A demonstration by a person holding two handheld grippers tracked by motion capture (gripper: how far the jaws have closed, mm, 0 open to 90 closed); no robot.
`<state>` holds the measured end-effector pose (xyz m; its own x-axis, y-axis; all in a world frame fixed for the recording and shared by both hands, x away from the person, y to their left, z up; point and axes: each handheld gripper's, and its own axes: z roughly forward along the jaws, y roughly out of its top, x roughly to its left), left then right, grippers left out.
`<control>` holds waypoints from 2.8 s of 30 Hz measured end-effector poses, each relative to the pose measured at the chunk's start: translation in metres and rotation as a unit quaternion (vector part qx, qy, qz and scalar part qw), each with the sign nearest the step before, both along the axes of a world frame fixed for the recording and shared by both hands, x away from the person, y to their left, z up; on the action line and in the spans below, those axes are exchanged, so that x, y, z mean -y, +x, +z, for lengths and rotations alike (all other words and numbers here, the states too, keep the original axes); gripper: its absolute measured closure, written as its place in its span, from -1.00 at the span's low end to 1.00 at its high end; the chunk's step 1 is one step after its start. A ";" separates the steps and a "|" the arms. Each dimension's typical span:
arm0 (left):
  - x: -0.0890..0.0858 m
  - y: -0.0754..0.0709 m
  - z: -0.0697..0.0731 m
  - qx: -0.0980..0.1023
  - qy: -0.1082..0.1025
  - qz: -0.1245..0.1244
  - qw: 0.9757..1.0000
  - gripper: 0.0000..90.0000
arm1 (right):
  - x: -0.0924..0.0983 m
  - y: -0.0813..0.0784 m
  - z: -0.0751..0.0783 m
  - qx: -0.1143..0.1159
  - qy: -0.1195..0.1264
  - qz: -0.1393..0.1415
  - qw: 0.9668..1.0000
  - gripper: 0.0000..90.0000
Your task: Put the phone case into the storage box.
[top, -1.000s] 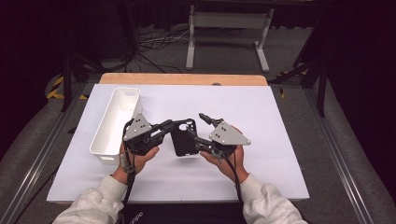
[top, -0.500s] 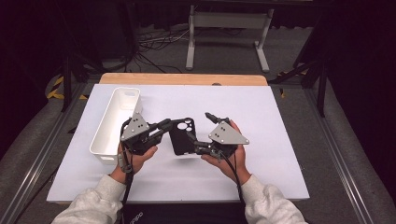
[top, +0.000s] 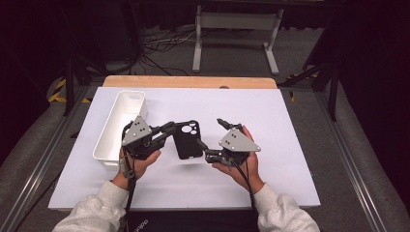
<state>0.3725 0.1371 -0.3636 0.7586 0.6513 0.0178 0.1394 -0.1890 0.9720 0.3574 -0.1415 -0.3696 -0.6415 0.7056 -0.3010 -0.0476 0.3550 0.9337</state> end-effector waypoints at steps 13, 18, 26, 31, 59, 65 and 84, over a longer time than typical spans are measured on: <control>-0.006 0.000 0.003 0.003 0.001 0.002 1.000 0.81 | 0.012 -0.004 -0.004 -0.007 -0.009 -0.008 1.000 -0.63; -0.007 0.000 0.003 0.005 0.000 0.003 1.000 0.81 | 0.018 -0.005 -0.007 -0.008 -0.014 -0.015 1.000 -0.64; -0.010 -0.001 0.005 0.008 0.001 0.003 1.000 0.81 | 0.025 -0.007 -0.012 -0.015 -0.021 -0.014 1.000 -0.64; -0.010 -0.001 0.006 0.012 0.003 0.005 1.000 0.81 | 0.031 -0.009 -0.015 -0.010 -0.019 -0.021 1.000 -0.64; -0.015 0.000 0.009 0.018 0.010 0.006 1.000 0.81 | 0.065 -0.022 -0.029 -0.016 -0.042 -0.039 0.998 -0.64; -0.017 0.000 0.010 0.021 0.013 0.005 1.000 0.81 | 0.070 -0.026 -0.034 -0.022 -0.047 -0.040 0.998 -0.64; -0.027 0.003 0.016 0.030 0.025 0.008 0.999 0.81 | 0.077 -0.038 -0.051 -0.031 -0.041 -0.035 0.998 -0.63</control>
